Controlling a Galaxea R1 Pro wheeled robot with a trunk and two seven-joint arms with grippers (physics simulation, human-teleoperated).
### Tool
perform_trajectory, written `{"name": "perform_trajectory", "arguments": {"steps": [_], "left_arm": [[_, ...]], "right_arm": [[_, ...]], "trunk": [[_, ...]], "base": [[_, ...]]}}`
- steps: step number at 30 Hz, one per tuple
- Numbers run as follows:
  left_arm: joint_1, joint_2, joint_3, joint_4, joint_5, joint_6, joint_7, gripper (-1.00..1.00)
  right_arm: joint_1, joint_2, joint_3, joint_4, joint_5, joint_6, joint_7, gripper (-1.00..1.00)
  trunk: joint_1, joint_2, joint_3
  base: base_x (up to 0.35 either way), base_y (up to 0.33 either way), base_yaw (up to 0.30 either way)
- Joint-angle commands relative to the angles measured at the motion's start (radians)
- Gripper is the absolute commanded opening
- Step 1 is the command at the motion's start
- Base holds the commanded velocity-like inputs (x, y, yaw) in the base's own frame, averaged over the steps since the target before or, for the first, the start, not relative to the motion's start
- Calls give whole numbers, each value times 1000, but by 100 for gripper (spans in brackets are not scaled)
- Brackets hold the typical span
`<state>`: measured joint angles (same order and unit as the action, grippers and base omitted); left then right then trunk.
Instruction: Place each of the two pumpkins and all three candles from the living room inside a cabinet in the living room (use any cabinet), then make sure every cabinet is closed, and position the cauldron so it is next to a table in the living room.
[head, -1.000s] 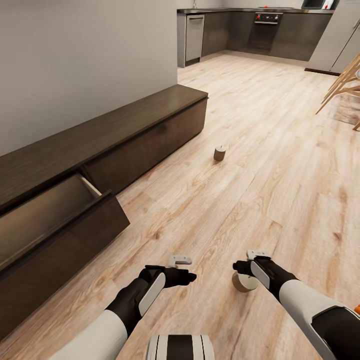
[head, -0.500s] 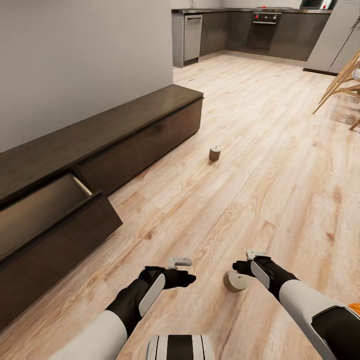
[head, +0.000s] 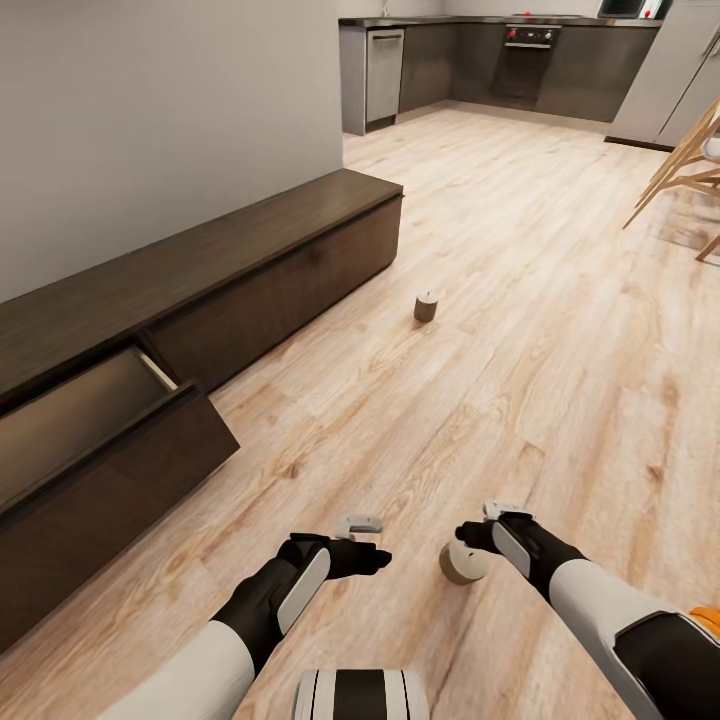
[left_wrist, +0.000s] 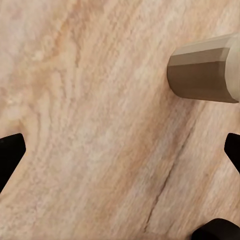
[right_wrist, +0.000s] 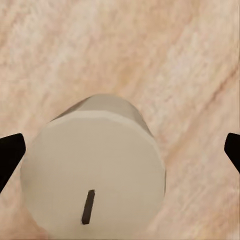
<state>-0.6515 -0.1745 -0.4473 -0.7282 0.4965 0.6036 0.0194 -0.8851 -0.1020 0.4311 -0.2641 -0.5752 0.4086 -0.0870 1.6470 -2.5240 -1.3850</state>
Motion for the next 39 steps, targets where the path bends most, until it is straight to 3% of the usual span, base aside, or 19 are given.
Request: {"name": "perform_trajectory", "arguments": {"steps": [1, 4, 18, 39], "left_arm": [[0, 0, -1, -1, 4, 4, 2, 100], [0, 0, -1, 0, 4, 4, 2, 100], [0, 0, -1, -2, 4, 4, 2, 100], [0, 0, -1, -2, 4, 4, 2, 100]], "right_arm": [[0, 1, 8, -3, -10, 5, 3, 100], [0, 7, 9, -3, -9, 6, 48, 100], [0, 9, 9, -1, -9, 6, 57, 100], [0, 16, 9, 0, -8, 6, 49, 100]], "trunk": [[0, 0, -1], [0, 0, -1], [0, 0, -1], [8, -5, -74]], "base": [[0, 0, 0], [0, 0, 0], [0, 0, 0], [0, 0, 0]]}}
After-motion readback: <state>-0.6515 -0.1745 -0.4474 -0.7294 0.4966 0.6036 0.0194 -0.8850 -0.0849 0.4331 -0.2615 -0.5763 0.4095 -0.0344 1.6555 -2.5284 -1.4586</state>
